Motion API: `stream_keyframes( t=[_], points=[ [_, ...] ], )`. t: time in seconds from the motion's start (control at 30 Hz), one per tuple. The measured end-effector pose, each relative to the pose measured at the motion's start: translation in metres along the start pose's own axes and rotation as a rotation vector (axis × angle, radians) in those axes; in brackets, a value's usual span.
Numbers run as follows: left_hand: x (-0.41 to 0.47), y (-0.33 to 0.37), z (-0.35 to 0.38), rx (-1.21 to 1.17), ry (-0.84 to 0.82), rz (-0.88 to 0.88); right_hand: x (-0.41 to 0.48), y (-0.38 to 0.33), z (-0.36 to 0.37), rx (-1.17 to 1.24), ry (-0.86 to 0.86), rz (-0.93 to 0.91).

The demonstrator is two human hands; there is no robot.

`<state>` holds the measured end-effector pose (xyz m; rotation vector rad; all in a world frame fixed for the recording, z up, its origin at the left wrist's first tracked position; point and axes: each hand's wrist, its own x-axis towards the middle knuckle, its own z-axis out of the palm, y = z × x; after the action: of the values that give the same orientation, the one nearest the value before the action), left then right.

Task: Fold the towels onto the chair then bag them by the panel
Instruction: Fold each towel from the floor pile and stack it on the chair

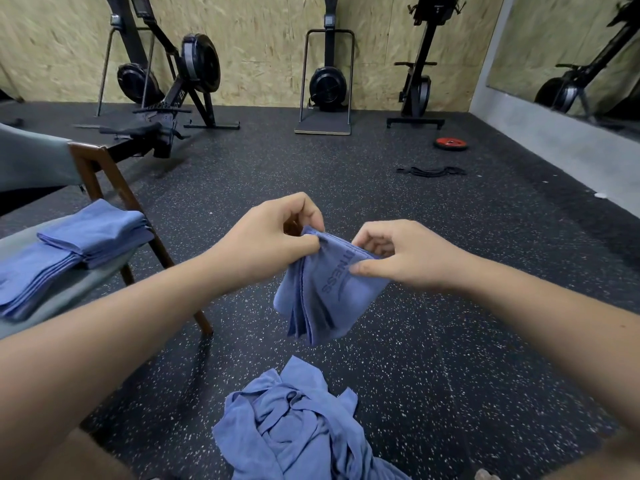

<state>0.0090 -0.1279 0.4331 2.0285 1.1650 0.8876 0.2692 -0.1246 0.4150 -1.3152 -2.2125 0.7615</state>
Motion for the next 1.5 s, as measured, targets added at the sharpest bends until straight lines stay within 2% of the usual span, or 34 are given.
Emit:
stream_keyframes(
  t=[0.3,0.4,0.47,0.53,0.67,0.83,0.9,1.0,1.1,1.23,1.5],
  points=[
    [0.003,-0.011,0.002,0.158,0.154,-0.019,0.001,-0.003,-0.01,0.08,0.07,-0.047],
    [0.003,-0.009,0.006,0.315,0.184,0.126,0.0,-0.006,-0.012,0.049,0.107,-0.064],
    [0.001,-0.003,0.009,0.419,0.133,0.257,-0.002,-0.009,-0.012,-0.006,0.099,-0.088],
    [0.0,0.005,0.013,0.431,0.042,0.287,-0.005,-0.013,-0.008,-0.074,0.095,-0.129],
    [0.002,0.008,0.022,0.375,-0.092,0.182,-0.008,-0.022,-0.002,-0.06,0.114,-0.151],
    [0.007,0.006,0.007,0.327,-0.057,0.116,-0.005,-0.016,0.005,0.117,0.204,-0.132],
    [0.008,0.004,0.0,0.275,-0.054,0.1,-0.006,-0.013,0.008,0.208,0.154,-0.08],
    [0.008,0.002,-0.011,0.128,-0.066,0.058,-0.007,-0.003,0.017,0.286,-0.008,-0.021],
    [0.008,-0.006,-0.029,0.074,-0.067,0.024,-0.003,0.012,0.025,0.263,-0.061,0.006],
    [0.007,-0.02,-0.054,0.0,-0.062,-0.051,0.001,0.009,0.022,0.305,0.006,0.016],
    [-0.011,-0.033,-0.078,0.007,-0.2,-0.19,0.033,-0.016,0.046,0.183,-0.006,-0.079]
  ],
)
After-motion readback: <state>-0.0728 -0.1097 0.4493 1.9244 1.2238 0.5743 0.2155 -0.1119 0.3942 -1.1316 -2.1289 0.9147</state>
